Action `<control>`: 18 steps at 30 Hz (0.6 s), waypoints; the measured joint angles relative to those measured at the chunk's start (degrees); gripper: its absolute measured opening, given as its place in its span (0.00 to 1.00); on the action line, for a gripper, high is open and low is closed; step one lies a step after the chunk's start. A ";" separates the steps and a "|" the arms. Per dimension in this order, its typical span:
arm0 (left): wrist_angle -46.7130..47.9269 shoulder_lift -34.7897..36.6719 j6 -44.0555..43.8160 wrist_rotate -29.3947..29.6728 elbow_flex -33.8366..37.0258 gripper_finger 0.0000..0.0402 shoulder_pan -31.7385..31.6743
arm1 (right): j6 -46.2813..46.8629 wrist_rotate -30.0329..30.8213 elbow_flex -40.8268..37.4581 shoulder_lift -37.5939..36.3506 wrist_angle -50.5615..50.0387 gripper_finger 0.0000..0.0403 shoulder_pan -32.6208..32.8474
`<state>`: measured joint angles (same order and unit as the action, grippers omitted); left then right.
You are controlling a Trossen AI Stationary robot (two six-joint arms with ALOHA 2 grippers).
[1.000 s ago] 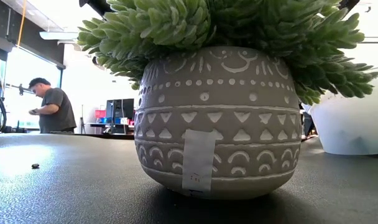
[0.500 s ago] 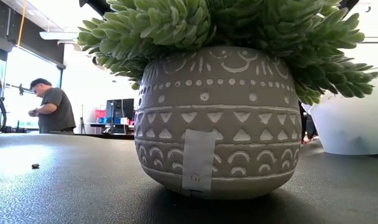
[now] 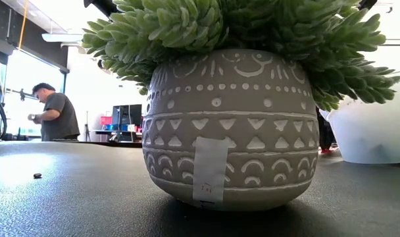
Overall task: Sort candy
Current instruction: Put the red candy wrapper into the green bucket
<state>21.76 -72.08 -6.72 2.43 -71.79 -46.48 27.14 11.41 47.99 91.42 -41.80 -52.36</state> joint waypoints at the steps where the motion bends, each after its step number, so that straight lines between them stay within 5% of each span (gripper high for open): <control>1: 0.00 0.00 -0.36 0.00 0.00 0.26 0.00 | 0.05 0.01 0.00 0.00 0.01 0.03 0.02; 18: 0.00 0.00 -2.23 -0.58 0.00 0.26 0.00 | -0.50 -7.21 2.98 0.04 0.66 0.17 0.02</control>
<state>21.76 -72.07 -8.95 1.85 -71.79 -46.48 26.64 4.21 50.97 91.46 -41.15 -52.34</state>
